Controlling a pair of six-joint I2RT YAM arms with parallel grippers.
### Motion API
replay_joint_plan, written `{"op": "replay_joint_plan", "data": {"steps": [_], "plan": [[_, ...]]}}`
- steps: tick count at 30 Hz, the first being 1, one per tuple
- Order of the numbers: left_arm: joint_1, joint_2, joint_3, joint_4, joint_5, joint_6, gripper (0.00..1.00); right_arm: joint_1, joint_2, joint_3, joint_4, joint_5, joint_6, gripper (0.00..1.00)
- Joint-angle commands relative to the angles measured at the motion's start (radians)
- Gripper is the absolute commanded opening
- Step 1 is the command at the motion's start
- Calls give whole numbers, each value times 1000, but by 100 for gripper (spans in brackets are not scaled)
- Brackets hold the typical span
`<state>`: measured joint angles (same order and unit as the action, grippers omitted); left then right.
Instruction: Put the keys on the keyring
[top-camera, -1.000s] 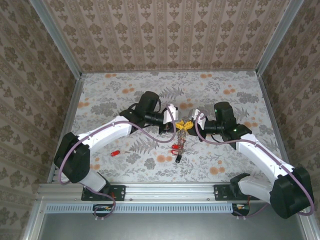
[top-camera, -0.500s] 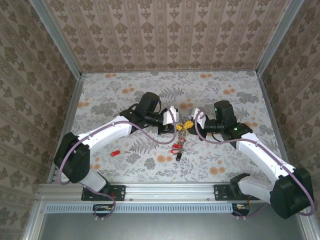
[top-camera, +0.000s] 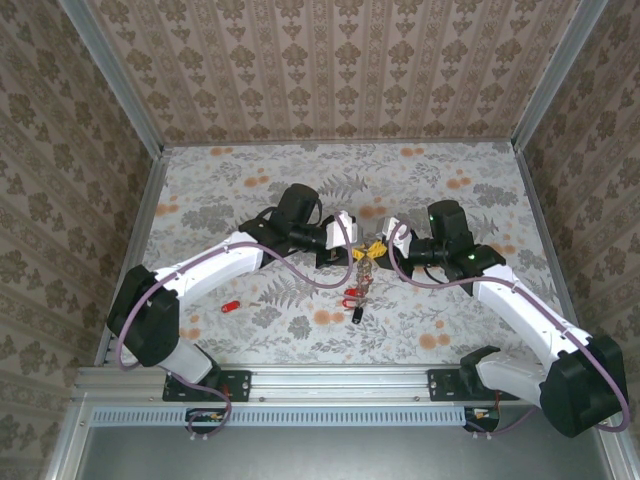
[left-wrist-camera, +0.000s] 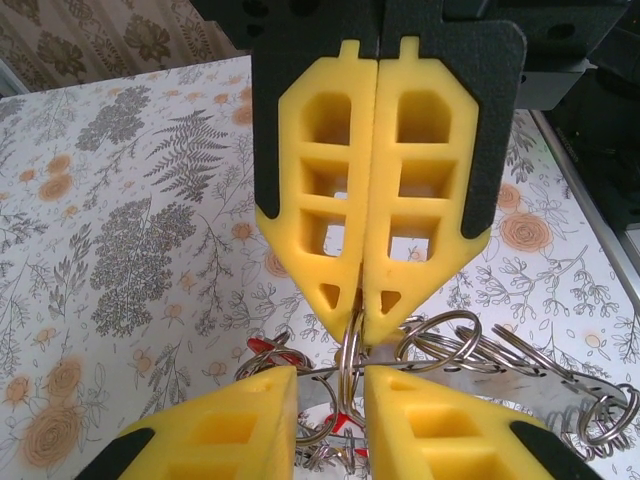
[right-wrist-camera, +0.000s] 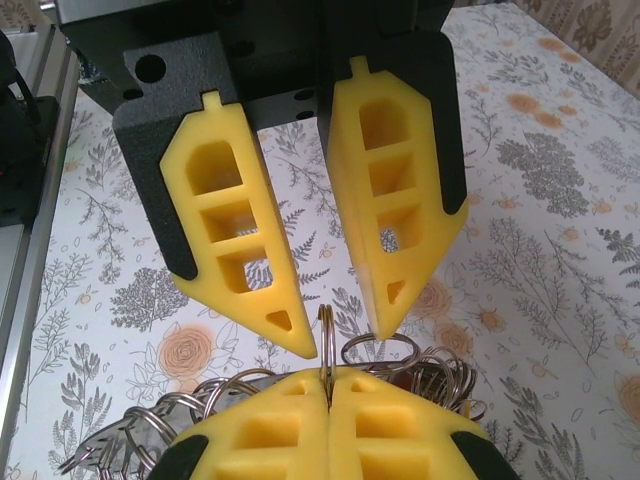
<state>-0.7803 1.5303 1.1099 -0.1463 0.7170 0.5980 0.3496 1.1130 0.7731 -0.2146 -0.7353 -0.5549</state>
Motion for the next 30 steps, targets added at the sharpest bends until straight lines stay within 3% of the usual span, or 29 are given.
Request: {"op": "replay_joint_plan", "data": {"steps": [1,10,22,27,30], "plan": [[-4,-20,20,-16,7,-10,24,6,-2,40,20,-45,-21,0],[-7,6,42,-24,28,1,25,5,-2,37,29,-46,-11,0],[-10,49,86,-114,21,46,17,6,-24,12,88,-52,18,0],[-8,50,91,-128,31,57,0,5,-25,6,92,-50,24,0],[-6,45,84,-115,51,49,0,5,-28,-5,101,-38,27,0]]}}
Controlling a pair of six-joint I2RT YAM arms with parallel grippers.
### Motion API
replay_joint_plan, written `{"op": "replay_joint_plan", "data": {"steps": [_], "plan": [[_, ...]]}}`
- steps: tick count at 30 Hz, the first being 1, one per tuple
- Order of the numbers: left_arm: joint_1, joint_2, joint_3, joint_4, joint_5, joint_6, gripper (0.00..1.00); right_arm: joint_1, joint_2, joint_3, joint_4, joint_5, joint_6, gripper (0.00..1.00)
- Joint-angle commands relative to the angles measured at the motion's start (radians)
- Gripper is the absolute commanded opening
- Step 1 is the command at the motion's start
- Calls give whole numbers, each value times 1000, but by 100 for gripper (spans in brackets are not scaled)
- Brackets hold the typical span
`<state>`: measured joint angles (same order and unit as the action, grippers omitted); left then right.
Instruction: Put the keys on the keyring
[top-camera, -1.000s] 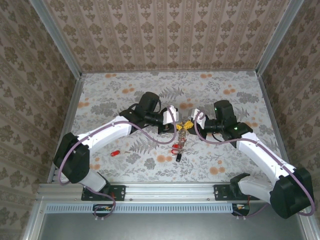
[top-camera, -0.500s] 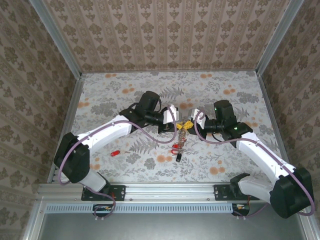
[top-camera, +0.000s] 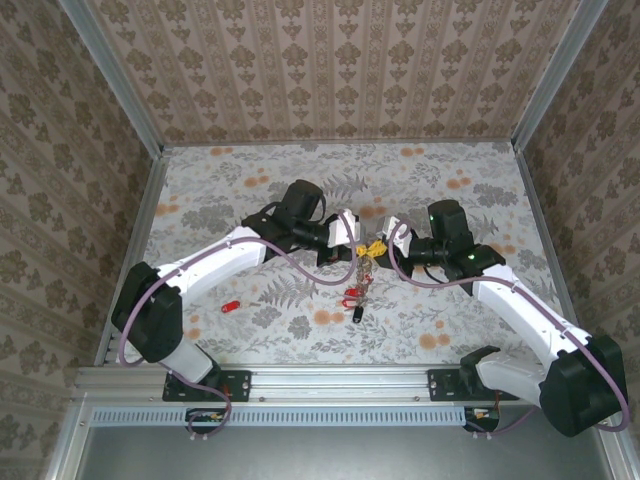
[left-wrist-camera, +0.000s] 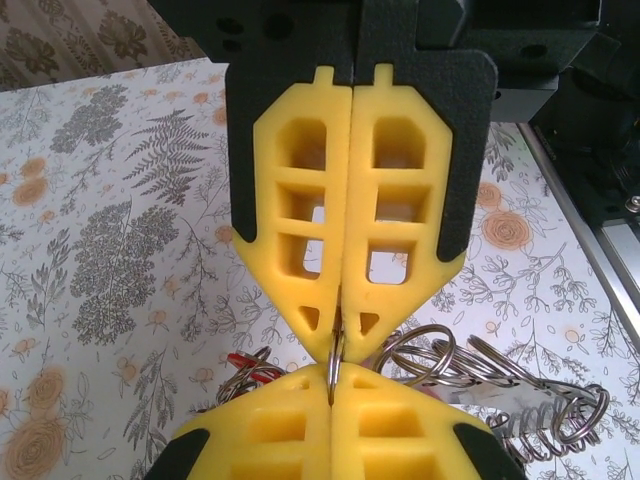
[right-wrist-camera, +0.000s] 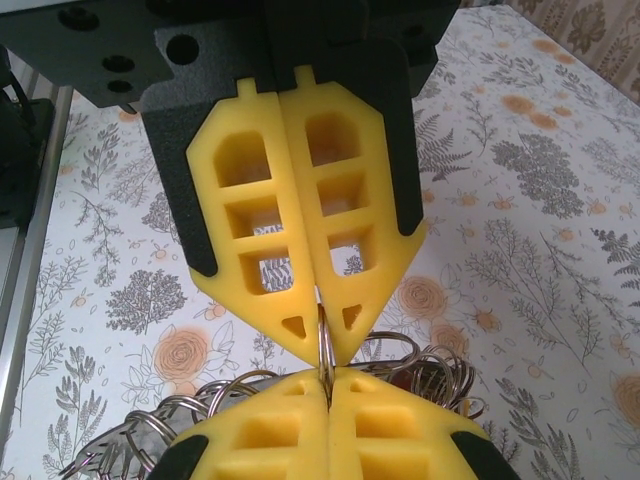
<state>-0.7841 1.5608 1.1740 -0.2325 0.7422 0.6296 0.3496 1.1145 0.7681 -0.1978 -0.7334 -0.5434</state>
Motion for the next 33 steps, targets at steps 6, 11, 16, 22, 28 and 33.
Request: {"op": "replay_joint_plan", "data": {"steps": [6,11,16,22,28,33], "plan": [[41,-31,-80,238,153,-140,0,2,-3,-49,109,-22,33,12],[54,-40,-104,325,238,-193,0,0,22,-88,214,-65,115,15],[55,-47,-128,367,269,-215,0,0,33,-98,268,-77,142,15],[54,-53,-122,305,229,-182,0,-7,18,-83,258,-77,136,2],[41,-53,-72,102,98,-52,18,-1,4,-19,100,-47,43,0],[24,-27,-23,4,40,3,23,0,-1,3,49,-38,-4,0]]}}
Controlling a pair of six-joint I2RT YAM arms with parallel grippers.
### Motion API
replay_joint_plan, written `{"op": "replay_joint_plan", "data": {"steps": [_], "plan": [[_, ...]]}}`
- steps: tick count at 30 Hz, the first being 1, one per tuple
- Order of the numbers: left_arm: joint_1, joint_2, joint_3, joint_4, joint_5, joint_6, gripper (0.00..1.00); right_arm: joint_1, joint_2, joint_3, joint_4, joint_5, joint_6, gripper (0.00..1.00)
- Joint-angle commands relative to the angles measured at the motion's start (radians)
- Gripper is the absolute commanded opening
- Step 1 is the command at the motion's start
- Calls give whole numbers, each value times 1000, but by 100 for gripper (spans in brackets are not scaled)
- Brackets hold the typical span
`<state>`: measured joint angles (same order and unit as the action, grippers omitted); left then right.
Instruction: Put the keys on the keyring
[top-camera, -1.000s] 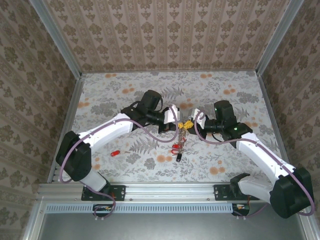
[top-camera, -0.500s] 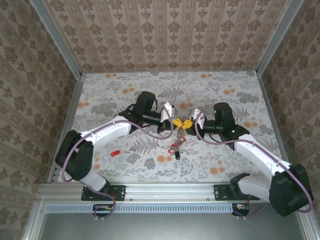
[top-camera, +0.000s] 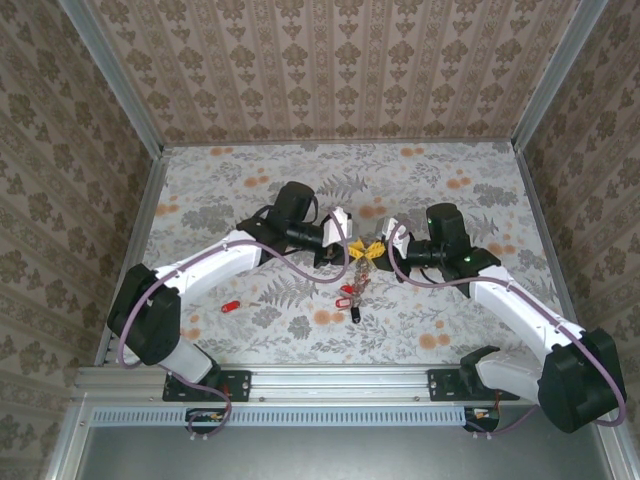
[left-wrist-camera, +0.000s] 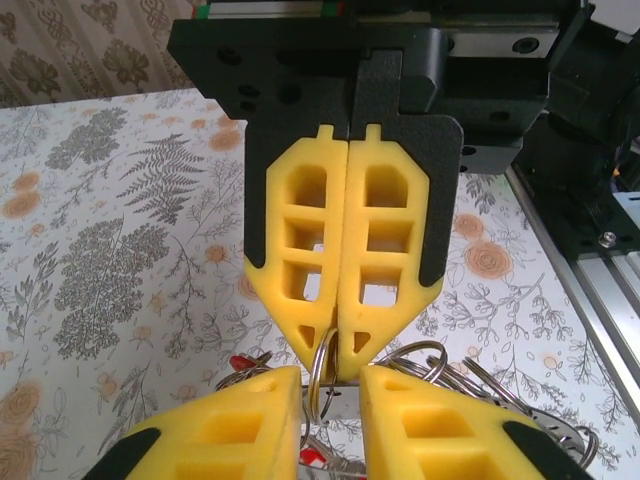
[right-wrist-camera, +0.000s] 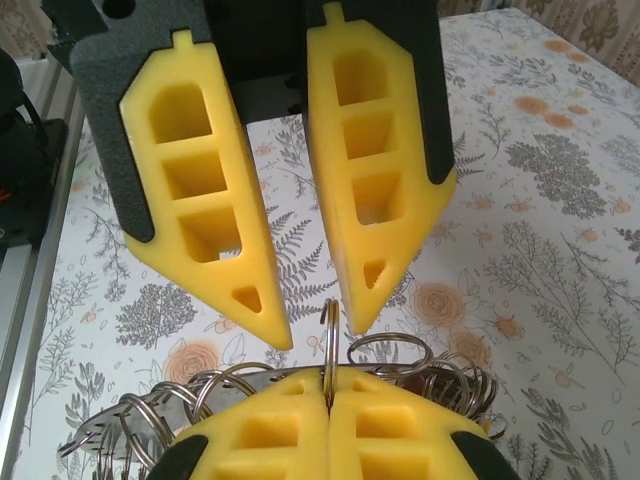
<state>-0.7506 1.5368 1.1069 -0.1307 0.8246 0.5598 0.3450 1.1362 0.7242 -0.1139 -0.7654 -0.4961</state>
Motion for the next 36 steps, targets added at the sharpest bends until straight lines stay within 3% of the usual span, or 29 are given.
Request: {"op": "replay_joint_plan", "data": {"steps": [1,16,19,21,23,28,31,36], "plan": [[-13,3,55,-110,-46,80,24,6,-22,47,-33,-5,-55,0],[-36,57,125,-203,-67,126,24,11,-24,66,-35,-5,-56,0],[-36,58,131,-217,-63,129,16,12,-26,69,-32,-7,-54,0],[-36,56,133,-214,-55,126,3,14,-27,74,-36,-7,-54,1],[-35,53,131,-197,-43,115,0,16,-34,71,-34,-6,-51,3],[-4,17,40,25,45,-26,0,6,-50,9,41,29,7,12],[16,-5,-24,200,112,-132,0,-5,-46,-37,130,-11,76,14],[24,-10,-58,313,193,-188,0,-6,-29,-65,236,-35,143,14]]}}
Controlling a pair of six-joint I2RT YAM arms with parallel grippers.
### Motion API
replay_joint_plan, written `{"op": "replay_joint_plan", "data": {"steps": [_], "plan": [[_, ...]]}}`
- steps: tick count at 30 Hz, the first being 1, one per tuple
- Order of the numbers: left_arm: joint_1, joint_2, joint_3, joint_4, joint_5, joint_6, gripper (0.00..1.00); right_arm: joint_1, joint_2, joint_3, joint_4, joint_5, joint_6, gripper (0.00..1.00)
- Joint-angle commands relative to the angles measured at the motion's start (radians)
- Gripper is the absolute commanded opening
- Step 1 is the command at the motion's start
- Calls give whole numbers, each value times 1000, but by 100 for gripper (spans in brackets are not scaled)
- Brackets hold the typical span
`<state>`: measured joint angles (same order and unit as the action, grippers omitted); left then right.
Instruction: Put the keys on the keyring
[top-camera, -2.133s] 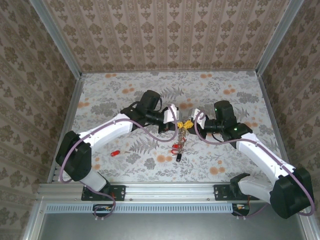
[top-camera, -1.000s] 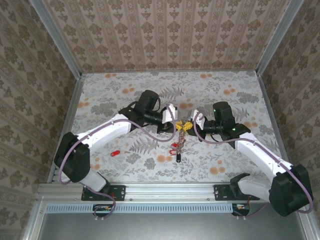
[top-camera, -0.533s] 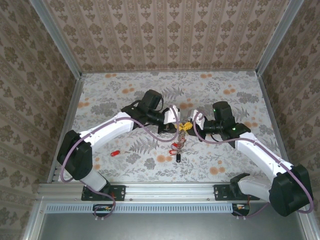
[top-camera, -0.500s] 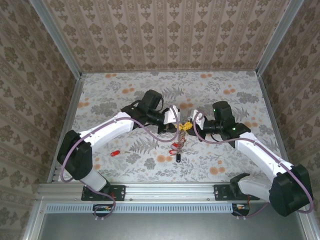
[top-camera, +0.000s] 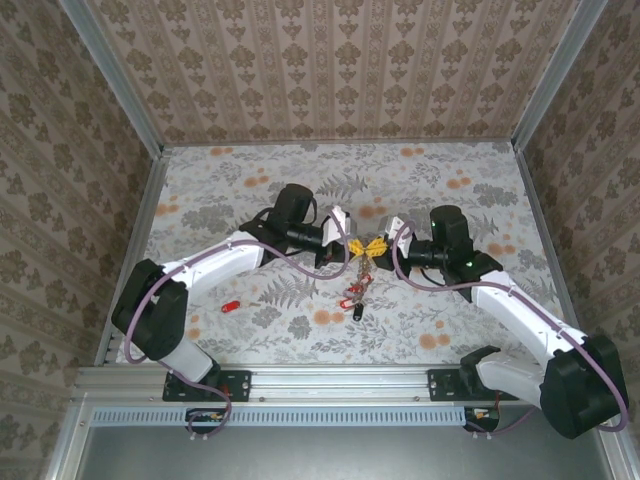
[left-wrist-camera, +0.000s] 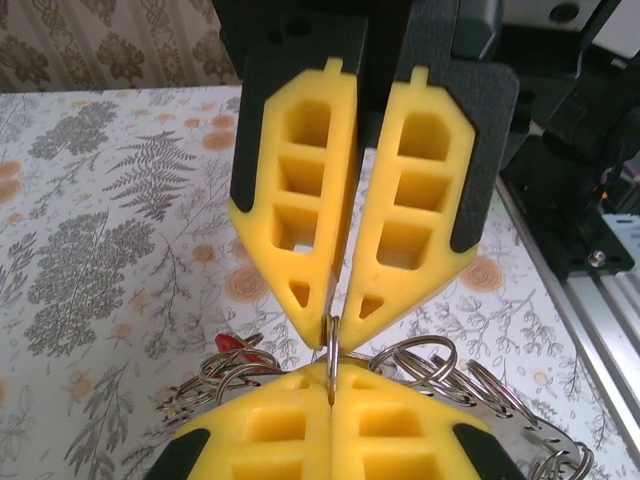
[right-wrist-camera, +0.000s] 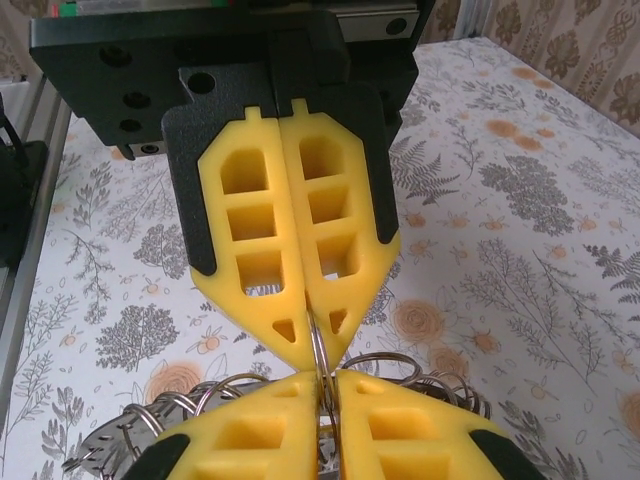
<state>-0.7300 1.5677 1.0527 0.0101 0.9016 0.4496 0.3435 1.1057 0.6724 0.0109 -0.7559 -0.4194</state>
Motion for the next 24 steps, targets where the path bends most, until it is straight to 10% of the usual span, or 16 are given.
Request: {"op": "replay_joint_plan", "data": {"steps": [1,9,15,24], "plan": [[4,-41,-10,191,122,-88,0,-4,5,-13,117,-47,68,14],[14,-49,-33,252,128,-133,0,-5,17,-5,100,-33,35,2],[-2,-51,42,-35,1,47,19,-2,14,72,-70,-26,-82,0],[-35,-8,145,-277,-110,194,20,11,2,113,-145,-10,-136,0]]}}
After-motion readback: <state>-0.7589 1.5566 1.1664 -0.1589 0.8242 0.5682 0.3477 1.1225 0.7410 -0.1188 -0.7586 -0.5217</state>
